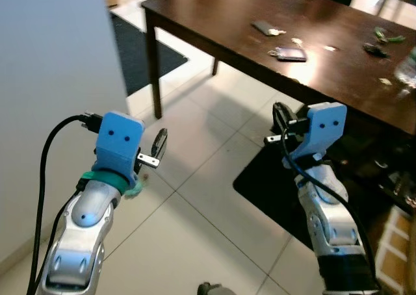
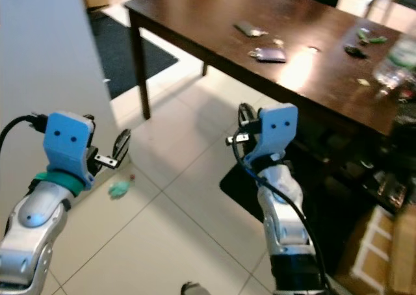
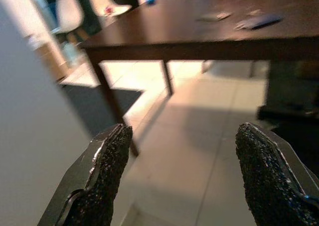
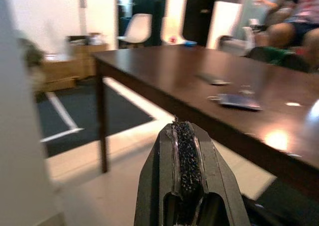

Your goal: Hang keys on a hook

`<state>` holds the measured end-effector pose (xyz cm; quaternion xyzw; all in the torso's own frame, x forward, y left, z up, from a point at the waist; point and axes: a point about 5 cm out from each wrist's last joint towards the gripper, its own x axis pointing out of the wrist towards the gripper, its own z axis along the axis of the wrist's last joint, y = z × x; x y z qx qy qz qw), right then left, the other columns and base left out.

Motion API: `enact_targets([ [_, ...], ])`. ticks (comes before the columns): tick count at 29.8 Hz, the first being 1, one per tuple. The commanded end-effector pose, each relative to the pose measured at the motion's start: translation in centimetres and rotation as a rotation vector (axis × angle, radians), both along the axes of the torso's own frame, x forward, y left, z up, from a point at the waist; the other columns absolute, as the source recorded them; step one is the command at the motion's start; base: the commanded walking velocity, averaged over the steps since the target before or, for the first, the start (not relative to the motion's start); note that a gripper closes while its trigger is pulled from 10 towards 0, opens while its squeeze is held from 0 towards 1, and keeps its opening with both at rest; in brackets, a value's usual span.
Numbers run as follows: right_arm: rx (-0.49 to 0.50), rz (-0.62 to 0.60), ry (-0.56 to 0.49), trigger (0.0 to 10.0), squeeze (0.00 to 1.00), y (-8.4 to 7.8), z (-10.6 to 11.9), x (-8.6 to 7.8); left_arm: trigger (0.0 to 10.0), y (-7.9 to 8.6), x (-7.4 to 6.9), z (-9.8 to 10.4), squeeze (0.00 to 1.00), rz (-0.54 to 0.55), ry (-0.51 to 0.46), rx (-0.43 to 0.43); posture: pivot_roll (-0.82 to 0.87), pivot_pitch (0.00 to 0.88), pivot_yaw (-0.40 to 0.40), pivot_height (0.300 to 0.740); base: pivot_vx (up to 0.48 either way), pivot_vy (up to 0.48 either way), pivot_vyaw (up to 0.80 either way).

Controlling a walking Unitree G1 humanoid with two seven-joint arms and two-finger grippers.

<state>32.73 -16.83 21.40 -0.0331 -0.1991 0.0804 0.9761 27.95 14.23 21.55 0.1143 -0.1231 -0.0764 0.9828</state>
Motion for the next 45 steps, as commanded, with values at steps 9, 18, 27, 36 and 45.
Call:
enact_targets([
  [9,0.011,0.001,0.007,10.0,0.0,0.11,-0.19,-0.11,10.0,0.64,0.18,-0.43,0.0,0.047,0.013,0.04,-0.14,0.115,0.042,0.74,0.102,0.0,-0.8],
  [18,-0.011,-0.003,0.0,10.0,0.0,0.25,-0.25,-0.18,10.0,0.76,0.27,-0.57,0.0,0.06,0.018,0.051,-0.13,0.115,0.042,0.74,0.447,0.0,-0.27],
  [27,-0.016,0.0,-0.003,10.0,0.0,0.32,-0.19,-0.13,10.0,0.67,0.28,-0.62,0.0,0.056,0.017,0.055,-0.14,0.106,0.04,0.74,0.465,0.0,0.0],
  [36,-0.024,0.003,-0.004,10.0,0.0,0.34,-0.23,-0.1,10.0,0.56,0.28,-0.73,0.0,0.053,0.016,0.06,-0.14,0.101,0.038,0.74,0.461,0.0,0.0],
  [45,-0.009,0.004,0.004,10.0,0.0,0.2,-0.24,0.0,10.0,0.51,0.32,-0.76,0.0,0.051,0.016,0.059,-0.14,0.099,0.038,0.74,0.458,0.0,-0.42],
])
